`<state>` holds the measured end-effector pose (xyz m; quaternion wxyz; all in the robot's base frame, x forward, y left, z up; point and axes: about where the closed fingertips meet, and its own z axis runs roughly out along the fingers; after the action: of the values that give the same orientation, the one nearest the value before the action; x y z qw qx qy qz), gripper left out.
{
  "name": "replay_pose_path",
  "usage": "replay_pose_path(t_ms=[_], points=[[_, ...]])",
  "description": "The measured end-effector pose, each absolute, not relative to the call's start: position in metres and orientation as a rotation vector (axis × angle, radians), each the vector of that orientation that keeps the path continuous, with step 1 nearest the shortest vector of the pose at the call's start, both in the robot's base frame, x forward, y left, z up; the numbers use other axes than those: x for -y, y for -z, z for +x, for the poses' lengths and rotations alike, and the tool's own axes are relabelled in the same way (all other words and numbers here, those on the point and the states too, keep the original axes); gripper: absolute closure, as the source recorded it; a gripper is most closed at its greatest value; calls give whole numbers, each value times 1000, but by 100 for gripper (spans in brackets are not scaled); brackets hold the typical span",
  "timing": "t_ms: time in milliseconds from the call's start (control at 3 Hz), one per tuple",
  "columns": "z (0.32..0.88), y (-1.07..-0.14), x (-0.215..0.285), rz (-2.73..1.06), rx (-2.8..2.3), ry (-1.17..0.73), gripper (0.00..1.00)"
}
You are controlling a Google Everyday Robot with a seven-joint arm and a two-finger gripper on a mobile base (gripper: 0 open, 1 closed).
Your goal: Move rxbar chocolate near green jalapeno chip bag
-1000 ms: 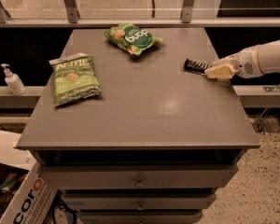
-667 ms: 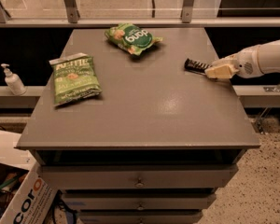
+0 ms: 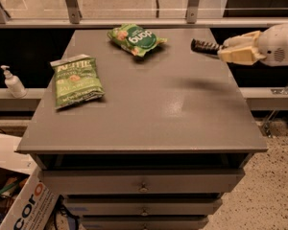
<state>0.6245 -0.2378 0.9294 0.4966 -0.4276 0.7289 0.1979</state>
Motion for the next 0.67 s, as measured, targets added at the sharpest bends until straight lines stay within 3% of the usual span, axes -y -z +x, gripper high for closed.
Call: replay_pose_path(t_ms=[667], points=[[588, -967, 197, -1177, -1646, -478, 100]])
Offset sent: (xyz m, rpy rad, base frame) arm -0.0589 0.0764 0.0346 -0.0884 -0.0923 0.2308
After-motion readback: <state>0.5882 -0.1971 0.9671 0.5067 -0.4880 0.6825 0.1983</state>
